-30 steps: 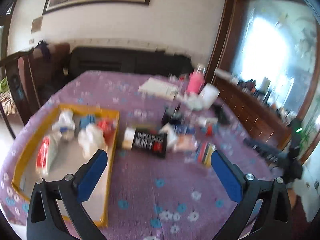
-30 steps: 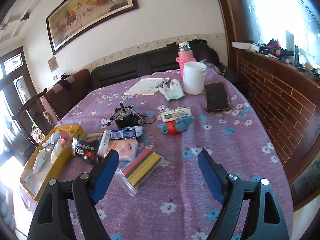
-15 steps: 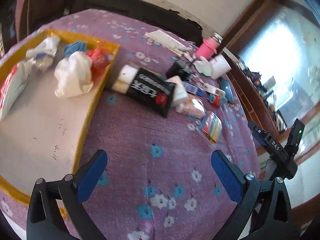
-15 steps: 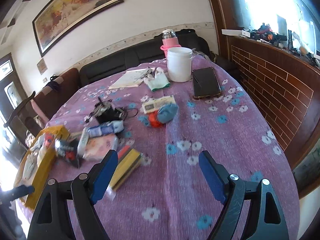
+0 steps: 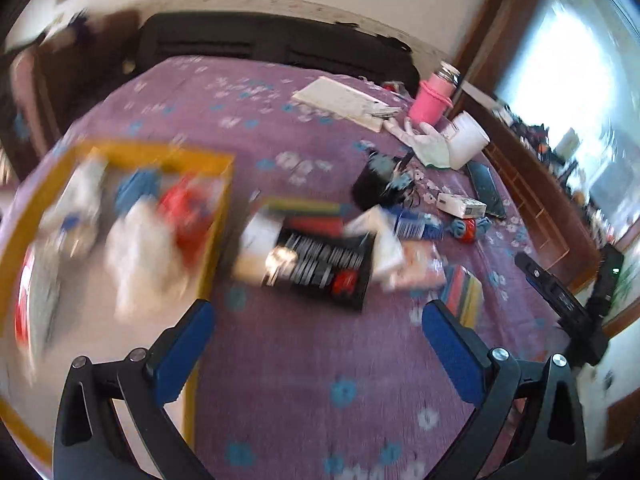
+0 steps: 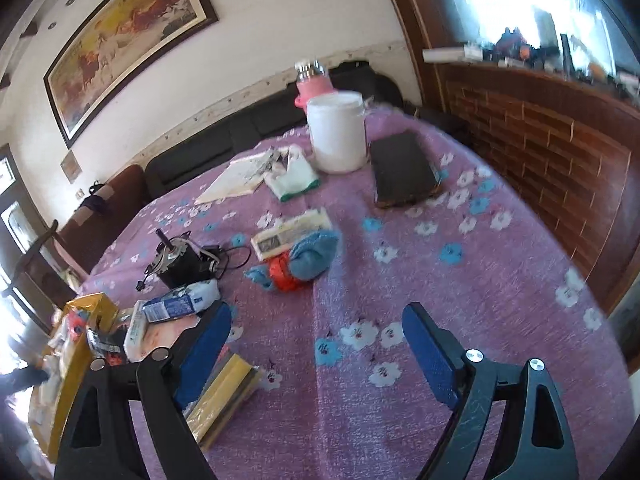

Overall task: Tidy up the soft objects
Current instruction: 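Move the left gripper to the black wet-wipe pack on the table, then grasp the black wet-wipe pack with the left gripper and lift it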

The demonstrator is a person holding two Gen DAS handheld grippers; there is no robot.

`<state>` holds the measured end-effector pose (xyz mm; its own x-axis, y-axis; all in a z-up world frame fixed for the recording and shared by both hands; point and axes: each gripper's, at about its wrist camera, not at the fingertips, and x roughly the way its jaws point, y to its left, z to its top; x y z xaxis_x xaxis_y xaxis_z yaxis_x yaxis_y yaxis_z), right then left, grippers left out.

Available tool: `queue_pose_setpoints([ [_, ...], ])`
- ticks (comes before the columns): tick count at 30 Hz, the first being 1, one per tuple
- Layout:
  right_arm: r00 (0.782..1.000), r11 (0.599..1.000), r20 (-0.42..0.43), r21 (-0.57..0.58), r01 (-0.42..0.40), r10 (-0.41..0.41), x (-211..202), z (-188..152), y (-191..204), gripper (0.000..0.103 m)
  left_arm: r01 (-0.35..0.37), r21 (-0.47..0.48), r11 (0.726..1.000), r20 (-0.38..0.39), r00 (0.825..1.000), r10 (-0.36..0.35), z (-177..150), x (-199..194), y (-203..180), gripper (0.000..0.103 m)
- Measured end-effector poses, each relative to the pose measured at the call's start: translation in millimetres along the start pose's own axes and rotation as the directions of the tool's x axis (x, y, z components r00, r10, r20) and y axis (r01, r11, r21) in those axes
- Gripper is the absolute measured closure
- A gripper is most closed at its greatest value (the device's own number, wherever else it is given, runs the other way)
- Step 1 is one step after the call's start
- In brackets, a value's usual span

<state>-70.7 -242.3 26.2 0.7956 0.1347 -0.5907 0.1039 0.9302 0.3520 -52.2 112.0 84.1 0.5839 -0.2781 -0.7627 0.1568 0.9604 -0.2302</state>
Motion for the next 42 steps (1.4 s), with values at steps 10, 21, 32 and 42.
queue_pose_setpoints([
  [10, 0.999, 0.998, -0.029, -0.057, 0.023, -0.025, 9.6, -3.8, 8.8, 0.013, -0.142, 0.122, 0.982, -0.181, 0.970, 0.163, 79.3, 133.8, -18.4, 0.000],
  [21, 0.997, 0.995, -0.073, -0.097, 0.033, -0.040, 18.7, -7.2, 15.0, 0.013, 0.108, 0.051, 0.993, -0.395, 0.915, -0.079, 18.9, 114.0, -27.4, 0.000],
  [32, 0.994, 0.998, -0.102, -0.061, 0.031, -0.037, 21.4, -8.4, 8.8, 0.013, 0.176, 0.272, 0.946, -0.218, 0.969, -0.118, -29.2, 21.7, -64.6, 0.000],
  [42, 0.991, 0.999, -0.130, -0.019, 0.035, -0.037, 26.3, -8.3, 1.3, 0.013, 0.063, -0.014, 0.998, -0.235, 0.970, -0.064, -76.1, 12.3, -27.6, 0.000],
])
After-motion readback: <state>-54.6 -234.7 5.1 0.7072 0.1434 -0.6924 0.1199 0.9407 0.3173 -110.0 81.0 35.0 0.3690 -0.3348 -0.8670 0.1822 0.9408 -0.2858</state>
